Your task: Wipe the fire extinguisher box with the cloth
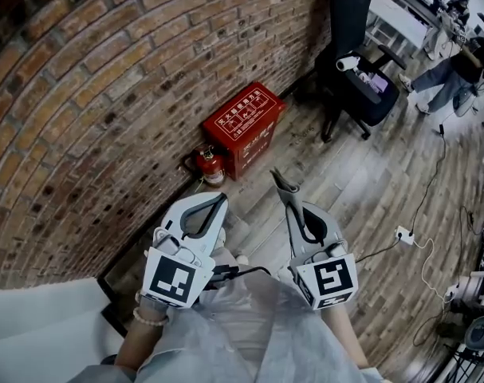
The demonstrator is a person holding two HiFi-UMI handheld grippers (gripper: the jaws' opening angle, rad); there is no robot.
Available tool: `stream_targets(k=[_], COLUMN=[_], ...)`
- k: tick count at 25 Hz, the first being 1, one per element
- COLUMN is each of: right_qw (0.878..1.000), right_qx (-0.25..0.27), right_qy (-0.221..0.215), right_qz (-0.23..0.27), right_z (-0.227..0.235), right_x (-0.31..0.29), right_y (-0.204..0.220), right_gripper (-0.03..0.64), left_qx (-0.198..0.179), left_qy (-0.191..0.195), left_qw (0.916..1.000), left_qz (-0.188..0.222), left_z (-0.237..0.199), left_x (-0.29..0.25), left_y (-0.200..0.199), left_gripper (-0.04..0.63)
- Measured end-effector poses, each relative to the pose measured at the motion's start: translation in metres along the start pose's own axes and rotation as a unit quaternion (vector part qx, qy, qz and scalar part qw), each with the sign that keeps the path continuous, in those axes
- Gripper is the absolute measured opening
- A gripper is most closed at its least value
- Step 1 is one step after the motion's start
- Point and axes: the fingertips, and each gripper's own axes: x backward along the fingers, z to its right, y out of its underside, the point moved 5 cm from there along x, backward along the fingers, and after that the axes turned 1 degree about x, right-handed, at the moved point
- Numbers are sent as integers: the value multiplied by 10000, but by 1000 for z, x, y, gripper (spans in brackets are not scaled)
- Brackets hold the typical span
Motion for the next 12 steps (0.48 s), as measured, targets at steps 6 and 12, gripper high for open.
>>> stream_targets(k=[6,12], right_qw=[9999,9996], right_qx=[-17,-91], right_qy=[121,195], right_qz=[-58,-197], right_z=[11,24], right_x=[0,-19], right_y=[2,4], right_gripper=[18,18], left_qx=[52,104], left_qy=[103,225], left_qw=[9999,9997], left_qz=[14,-36], left_z=[0,-15], left_x=[-11,-33], left_y=[1,6], left_gripper=[-3,-3])
